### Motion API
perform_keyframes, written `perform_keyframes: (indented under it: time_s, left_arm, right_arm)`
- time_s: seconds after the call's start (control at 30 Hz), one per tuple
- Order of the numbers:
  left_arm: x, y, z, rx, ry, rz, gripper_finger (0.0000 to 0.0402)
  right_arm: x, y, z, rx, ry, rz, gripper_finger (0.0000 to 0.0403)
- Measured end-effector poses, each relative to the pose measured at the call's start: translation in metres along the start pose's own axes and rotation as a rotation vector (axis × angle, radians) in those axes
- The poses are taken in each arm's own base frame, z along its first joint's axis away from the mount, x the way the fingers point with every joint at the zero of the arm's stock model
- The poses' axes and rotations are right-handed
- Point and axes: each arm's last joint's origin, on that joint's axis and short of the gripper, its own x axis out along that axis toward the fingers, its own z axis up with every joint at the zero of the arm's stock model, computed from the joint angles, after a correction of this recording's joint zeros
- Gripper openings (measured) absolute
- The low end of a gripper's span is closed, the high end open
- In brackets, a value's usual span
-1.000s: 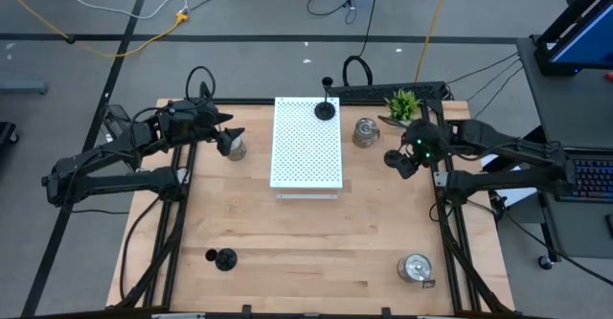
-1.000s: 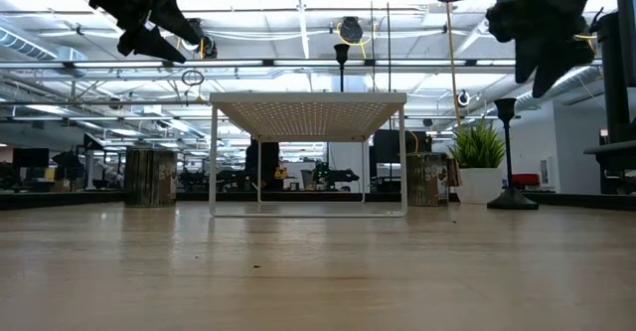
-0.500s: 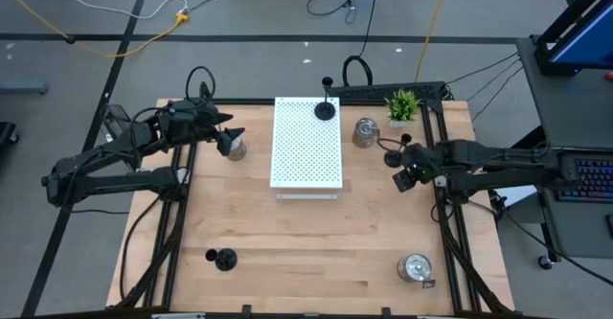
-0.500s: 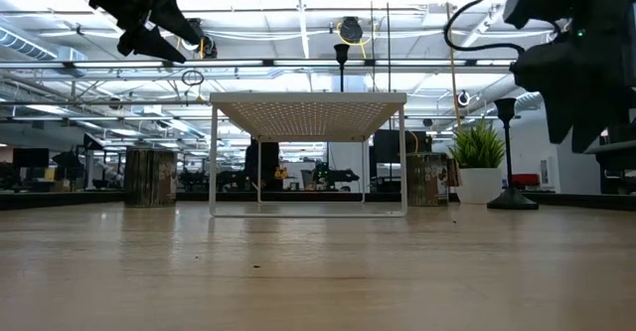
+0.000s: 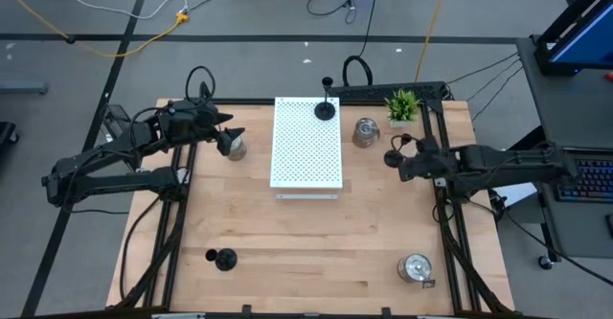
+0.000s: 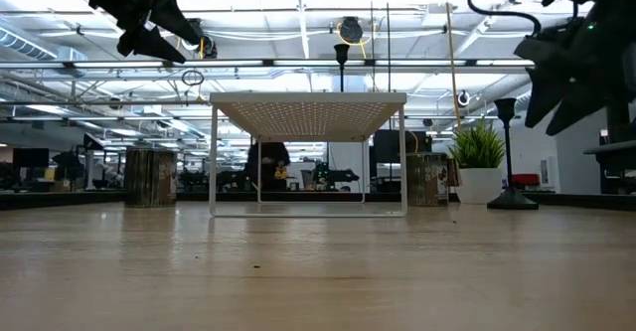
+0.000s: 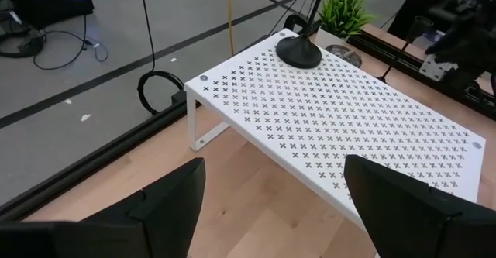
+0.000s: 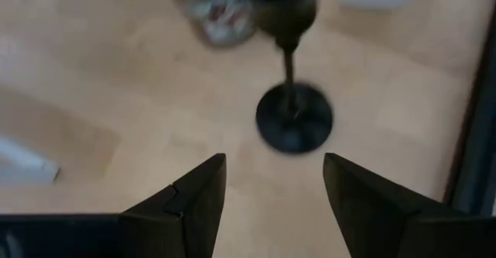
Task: Pick & Place candle stick holders
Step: Put the right black candle holder on the shelf
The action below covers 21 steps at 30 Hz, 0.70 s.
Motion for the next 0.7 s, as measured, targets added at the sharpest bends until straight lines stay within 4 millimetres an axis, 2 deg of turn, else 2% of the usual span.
perform_keyframes:
  time_s: [0.13, 0.43, 0.7]
  left_arm:
    - [0.000, 0.000, 0.000, 0.001, 0.000, 0.000, 0.0314]
    - [0.000, 0.000, 0.000, 0.004, 0.000, 0.000, 0.0310]
    - [0.000, 0.000, 0.000, 0.004, 0.000, -0.001, 0.0314]
  right_arm:
    - [0.005, 0.003, -0.001, 0.037, -0.074, -0.018, 0.0208]
    - [0.043, 0.007, -0.018, 0.160, -0.216, 0.096, 0.0208]
    - [0.048, 0.004, -0.022, 0.174, -0.219, 0.079, 0.0208]
